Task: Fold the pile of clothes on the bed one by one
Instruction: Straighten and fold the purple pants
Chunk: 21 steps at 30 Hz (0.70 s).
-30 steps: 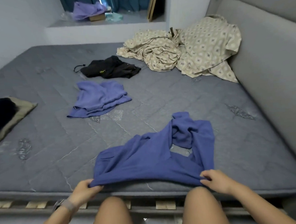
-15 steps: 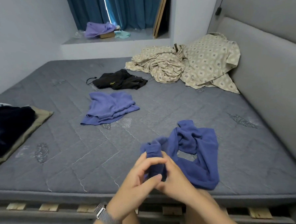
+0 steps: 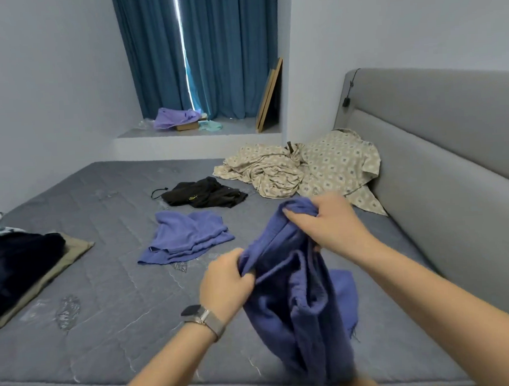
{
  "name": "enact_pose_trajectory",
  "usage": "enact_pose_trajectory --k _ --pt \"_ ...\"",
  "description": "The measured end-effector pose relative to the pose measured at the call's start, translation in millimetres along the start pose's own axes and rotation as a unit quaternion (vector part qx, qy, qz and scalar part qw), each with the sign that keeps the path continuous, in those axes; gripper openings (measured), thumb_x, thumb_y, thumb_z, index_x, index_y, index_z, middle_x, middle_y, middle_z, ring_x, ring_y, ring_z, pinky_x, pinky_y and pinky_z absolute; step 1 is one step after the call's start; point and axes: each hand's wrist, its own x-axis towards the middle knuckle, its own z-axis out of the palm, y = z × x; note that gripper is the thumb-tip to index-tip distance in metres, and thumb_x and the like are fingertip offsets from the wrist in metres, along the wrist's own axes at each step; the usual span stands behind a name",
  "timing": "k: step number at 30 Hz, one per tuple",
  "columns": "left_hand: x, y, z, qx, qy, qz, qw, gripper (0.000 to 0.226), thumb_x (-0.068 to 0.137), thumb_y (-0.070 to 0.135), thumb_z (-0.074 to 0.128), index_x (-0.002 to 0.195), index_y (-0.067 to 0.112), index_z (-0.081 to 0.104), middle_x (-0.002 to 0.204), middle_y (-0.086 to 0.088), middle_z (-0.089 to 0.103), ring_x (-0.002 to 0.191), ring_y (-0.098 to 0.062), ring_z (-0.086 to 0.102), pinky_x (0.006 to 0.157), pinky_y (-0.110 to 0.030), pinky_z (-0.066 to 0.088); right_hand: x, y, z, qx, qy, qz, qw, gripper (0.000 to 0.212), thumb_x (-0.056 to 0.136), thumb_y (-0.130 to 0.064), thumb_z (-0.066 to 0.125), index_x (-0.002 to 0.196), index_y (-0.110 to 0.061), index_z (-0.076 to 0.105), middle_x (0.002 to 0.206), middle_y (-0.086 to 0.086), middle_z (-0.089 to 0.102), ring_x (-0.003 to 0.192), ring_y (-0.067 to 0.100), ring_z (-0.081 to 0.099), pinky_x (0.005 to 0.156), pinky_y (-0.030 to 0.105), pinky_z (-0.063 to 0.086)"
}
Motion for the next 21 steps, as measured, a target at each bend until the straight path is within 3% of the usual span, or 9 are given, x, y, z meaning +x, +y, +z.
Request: enact_pose_trajectory --k 3,6,9,11,14,17,19,21 --pt "62.1 8.7 -51.9 0.088 -0.027 -0.013 0.996 0.009 0.068 0.008 0.05 0.062 0.014 0.049 0.06 -0.006 0.053 0.067 -0.031 0.054 0.057 -0.034 0.04 45.2 -0.8 -54.0 -0.166 0.033 0.002 0.986 0.036 0.086 -0.017 0.054 0.053 -0.009 0.043 0.052 0.012 0.047 0.052 0.025 0.056 0.052 0.036 0.044" --pt "114.5 20.7 -107.3 0.017 0.038 -0.095 0.995 0.027 0.075 -0.002 0.05 0.075 0.016 0.07 0.07 -0.008 0.063 0.071 -0.024 0.057 0.068 -0.03 0.05 75.4 -5.7 -100.6 -0.203 0.025 0.056 0.977 0.025 0.081 -0.008 0.048 0.056 -0.007 0.049 0.056 0.013 0.054 0.052 0.028 0.062 0.04 0.025 0.048" --pt "145.3 46.5 -143.2 -0.11 0.07 -0.137 0.982 0.033 0.084 -0.006 0.044 0.085 0.015 0.07 0.081 -0.007 0.062 0.077 -0.022 0.057 0.065 -0.028 0.052 96.5 -10.4 -118.0 -0.207 -0.017 0.086 0.974 0.016 0.081 -0.007 0.05 0.069 -0.004 0.059 0.065 0.012 0.058 0.056 0.022 0.06 0.038 0.021 0.047" --pt "156.4 66.0 -158.4 -0.215 0.082 -0.176 0.957 0.033 0.088 -0.007 0.04 0.08 0.018 0.061 0.08 -0.003 0.056 0.072 -0.017 0.052 0.058 -0.024 0.045 105.0 -13.7 -118.9 -0.237 -0.038 0.087 0.967 0.009 0.078 -0.005 0.053 0.076 -0.006 0.062 0.076 0.013 0.064 0.063 0.022 0.065 0.043 0.024 0.052" --pt "168.2 72.3 -174.7 -0.26 0.123 -0.176 0.941 0.034 0.087 -0.01 0.04 0.077 0.018 0.057 0.076 -0.001 0.049 0.069 -0.015 0.046 0.053 -0.025 0.041 113.3 -9.8 -121.1 -0.286 -0.049 0.075 0.954 0.017 0.074 -0.003 0.053 0.082 -0.012 0.065 0.084 0.009 0.066 0.076 0.026 0.069 0.054 0.029 0.058" --pt "169.4 48.0 -198.3 -0.256 0.183 -0.177 0.933 0.052 0.082 -0.012 0.039 0.044 0.016 0.061 0.058 0.007 0.053 0.063 -0.016 0.042 0.046 -0.017 0.038 118.7 4.4 -136.8 -0.33 -0.004 0.087 0.94 0.017 0.069 -0.005 0.055 0.072 -0.02 0.061 0.08 0.005 0.066 0.073 0.024 0.066 0.058 0.029 0.055" --pt "165.8 28.0 -226.8 -0.215 0.215 -0.183 0.935 0.063 0.081 -0.011 0.041 0.036 0.028 0.06 0.043 0.01 0.049 0.064 -0.02 0.04 0.039 -0.012 0.034 122.7 14.2 -157.8 -0.302 0.044 0.102 0.947 0.016 0.07 -0.002 0.058 0.064 -0.016 0.055 0.069 0.004 0.06 0.064 0.023 0.057 0.055 0.024 0.045" --pt "165.8 16.7 -258.1 -0.201 0.241 -0.197 0.929 0.05 0.083 -0.01 0.043 0.045 0.018 0.06 0.056 0.006 0.049 0.072 -0.019 0.041 0.049 -0.018 0.034 125.0 13.2 -172.1 -0.132 0.054 0.126 0.982 0.031 0.074 0.002 0.059 0.057 -0.017 0.043 0.06 0.001 0.045 0.058 0.019 0.043 0.058 0.024 0.043"
